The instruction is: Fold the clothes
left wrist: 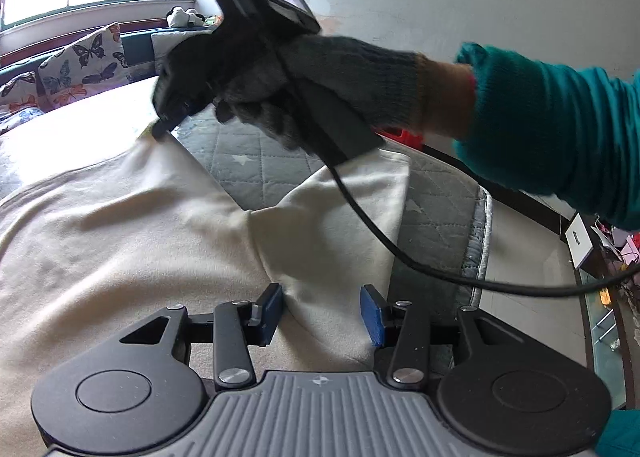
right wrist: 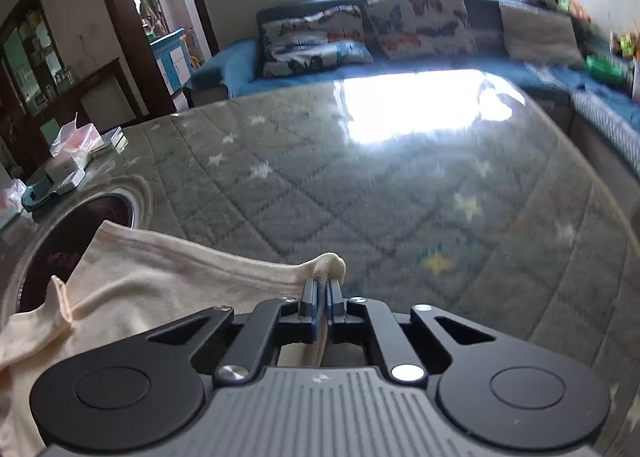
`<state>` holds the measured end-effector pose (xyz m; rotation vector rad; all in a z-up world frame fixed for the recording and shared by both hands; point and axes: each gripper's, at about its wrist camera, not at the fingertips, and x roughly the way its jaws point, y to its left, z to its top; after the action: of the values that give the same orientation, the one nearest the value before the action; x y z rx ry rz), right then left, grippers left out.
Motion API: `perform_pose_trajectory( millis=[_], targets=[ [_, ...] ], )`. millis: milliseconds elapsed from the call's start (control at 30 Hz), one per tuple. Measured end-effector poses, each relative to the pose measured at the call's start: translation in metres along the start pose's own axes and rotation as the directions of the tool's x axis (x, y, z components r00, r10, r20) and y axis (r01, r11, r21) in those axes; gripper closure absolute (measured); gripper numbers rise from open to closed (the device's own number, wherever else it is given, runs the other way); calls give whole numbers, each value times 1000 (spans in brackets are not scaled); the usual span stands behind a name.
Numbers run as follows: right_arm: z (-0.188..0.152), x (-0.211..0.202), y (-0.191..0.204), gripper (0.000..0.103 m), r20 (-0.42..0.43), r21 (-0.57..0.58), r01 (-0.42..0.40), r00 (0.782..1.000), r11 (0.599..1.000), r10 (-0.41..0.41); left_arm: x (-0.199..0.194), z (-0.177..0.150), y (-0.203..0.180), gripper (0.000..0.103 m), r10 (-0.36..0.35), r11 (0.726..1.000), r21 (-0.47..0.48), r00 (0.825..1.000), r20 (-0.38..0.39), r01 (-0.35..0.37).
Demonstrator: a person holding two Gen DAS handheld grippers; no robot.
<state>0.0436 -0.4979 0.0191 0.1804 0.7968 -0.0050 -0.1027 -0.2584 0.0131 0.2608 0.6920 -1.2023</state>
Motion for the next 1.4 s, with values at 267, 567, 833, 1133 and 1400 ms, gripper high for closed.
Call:
perform_pose_trajectory(
  millis=[267,567,833,1133,1400],
  targets=[
    [17,27,17,100,9,-108,58,998,992,-57,7,2,1,54,-7,1000,-2,1000,7,7],
    [12,13,16,91,28,-109,72,997,991,-69,-10,4,15,54,49,998,-53,998,42,-47],
    [-14,-34,44,64,35,-186,4,999,982,3,-48,-4,44,52,271,959,-109,960,75,-262],
    [-68,-63,92,38,-14,-242,-108,994,964,108,-68,-14,112,50,459,847,-297,889,-15,-442],
    [-104,-64,126,24,-13,-334,-82,997,939,83,-69,-30,124,48,458,842,-309,888,-27,-443]
  ],
)
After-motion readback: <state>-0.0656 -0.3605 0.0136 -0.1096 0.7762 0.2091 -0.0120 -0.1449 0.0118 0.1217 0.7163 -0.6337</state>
